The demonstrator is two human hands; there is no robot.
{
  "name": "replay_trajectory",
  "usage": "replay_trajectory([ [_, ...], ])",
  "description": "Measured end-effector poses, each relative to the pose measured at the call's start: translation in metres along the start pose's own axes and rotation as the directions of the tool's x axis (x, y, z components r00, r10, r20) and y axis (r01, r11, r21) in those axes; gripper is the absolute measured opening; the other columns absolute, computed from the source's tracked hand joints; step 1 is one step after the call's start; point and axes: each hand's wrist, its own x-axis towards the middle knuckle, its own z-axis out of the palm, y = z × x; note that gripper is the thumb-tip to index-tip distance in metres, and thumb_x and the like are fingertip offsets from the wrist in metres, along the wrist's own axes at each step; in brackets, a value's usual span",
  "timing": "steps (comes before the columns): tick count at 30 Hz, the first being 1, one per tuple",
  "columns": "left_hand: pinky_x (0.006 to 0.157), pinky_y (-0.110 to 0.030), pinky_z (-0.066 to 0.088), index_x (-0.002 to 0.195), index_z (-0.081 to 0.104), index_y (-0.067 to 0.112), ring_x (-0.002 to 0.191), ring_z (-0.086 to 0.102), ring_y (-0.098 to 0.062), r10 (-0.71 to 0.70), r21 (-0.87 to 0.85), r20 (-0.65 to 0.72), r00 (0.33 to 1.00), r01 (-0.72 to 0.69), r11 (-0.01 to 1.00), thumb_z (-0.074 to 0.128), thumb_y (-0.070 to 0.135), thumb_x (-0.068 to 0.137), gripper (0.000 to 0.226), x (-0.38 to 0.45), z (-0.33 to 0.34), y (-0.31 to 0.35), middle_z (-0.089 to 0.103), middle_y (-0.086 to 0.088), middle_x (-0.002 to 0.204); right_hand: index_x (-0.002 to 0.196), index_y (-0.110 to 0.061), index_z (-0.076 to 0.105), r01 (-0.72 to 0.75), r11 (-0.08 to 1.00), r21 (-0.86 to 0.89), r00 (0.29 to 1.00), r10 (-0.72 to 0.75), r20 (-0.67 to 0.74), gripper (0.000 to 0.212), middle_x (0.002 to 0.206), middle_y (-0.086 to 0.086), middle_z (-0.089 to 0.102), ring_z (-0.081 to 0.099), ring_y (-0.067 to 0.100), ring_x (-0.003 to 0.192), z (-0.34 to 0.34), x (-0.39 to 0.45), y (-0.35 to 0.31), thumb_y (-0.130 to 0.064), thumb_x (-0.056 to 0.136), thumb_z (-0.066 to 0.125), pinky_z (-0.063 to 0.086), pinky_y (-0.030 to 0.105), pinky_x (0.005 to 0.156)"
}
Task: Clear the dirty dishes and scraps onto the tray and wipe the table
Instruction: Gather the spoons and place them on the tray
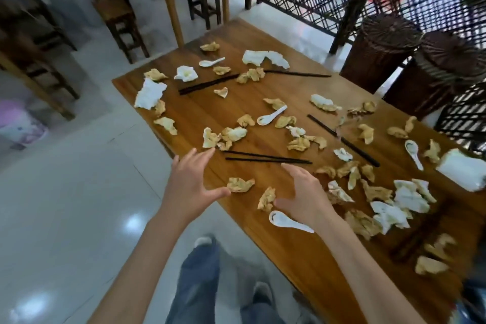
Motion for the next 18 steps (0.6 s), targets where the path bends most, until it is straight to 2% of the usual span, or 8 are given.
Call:
replay_trajectory([
  [5, 0.114, -0.044, 0.008, 0.140, 0.041, 0.022, 0.138, 0.029, -0.020, 0.154, 0.003, 0.102, 0.983, -0.155, 0.988, 0.076, 0.054, 0.066, 0.087, 0.060, 0.014, -0.024, 0.045, -0.001, 0.143, 0.141, -0.026, 0.036, -0.122, 0.992, 0.027, 0.992, 0.123, -0.041, 0.077, 0.141, -0.004, 0.044, 0.044, 0.016, 0.125, 0.013, 0.028, -0.004, -0.028, 0.075, 0.076, 0.038, 0.025, 0.096],
  [9, 0.112, -0.034, 0.006, 0.140, 0.041, 0.022, 0.138, 0.029, -0.019, 0.303, -0.024, 0.171, 0.937, -0.304, 0.952, 0.076, 0.050, 0.068, 0.085, 0.095, 0.022, -0.031, 0.046, 0.000, 0.142, 0.139, -0.026, 0.038, -0.253, 0.967, 0.029, 0.967, 0.253, -0.037, 0.073, 0.136, -0.002, 0.049, 0.049, 0.017, 0.119, 0.024, 0.032, -0.005, -0.032, 0.076, 0.075, 0.042, 0.026, 0.091],
  [13, 0.115, -0.041, 0.011, 0.140, 0.041, 0.022, 0.138, 0.028, -0.019, 0.394, -0.048, 0.291, 0.872, -0.398, 0.916, 0.075, 0.045, 0.072, 0.079, 0.114, 0.034, -0.028, 0.045, 0.001, 0.142, 0.139, -0.025, 0.039, -0.387, 0.922, 0.036, 0.922, 0.388, -0.025, 0.069, 0.133, 0.002, 0.052, 0.051, 0.021, 0.118, 0.038, 0.023, 0.003, -0.034, 0.079, 0.072, 0.045, 0.036, 0.097],
  [18, 0.114, -0.040, 0.006, 0.140, 0.041, 0.023, 0.138, 0.028, -0.019, 0.455, -0.063, 0.329, 0.827, -0.462, 0.885, 0.075, 0.044, 0.073, 0.078, 0.120, 0.049, -0.016, 0.046, 0.003, 0.141, 0.137, -0.026, 0.041, -0.512, 0.859, -0.021, 0.858, 0.512, 0.034, 0.060, 0.137, 0.002, 0.050, 0.045, 0.023, 0.125, 0.059, 0.012, 0.028, -0.034, 0.084, 0.067, 0.032, 0.048, 0.109],
])
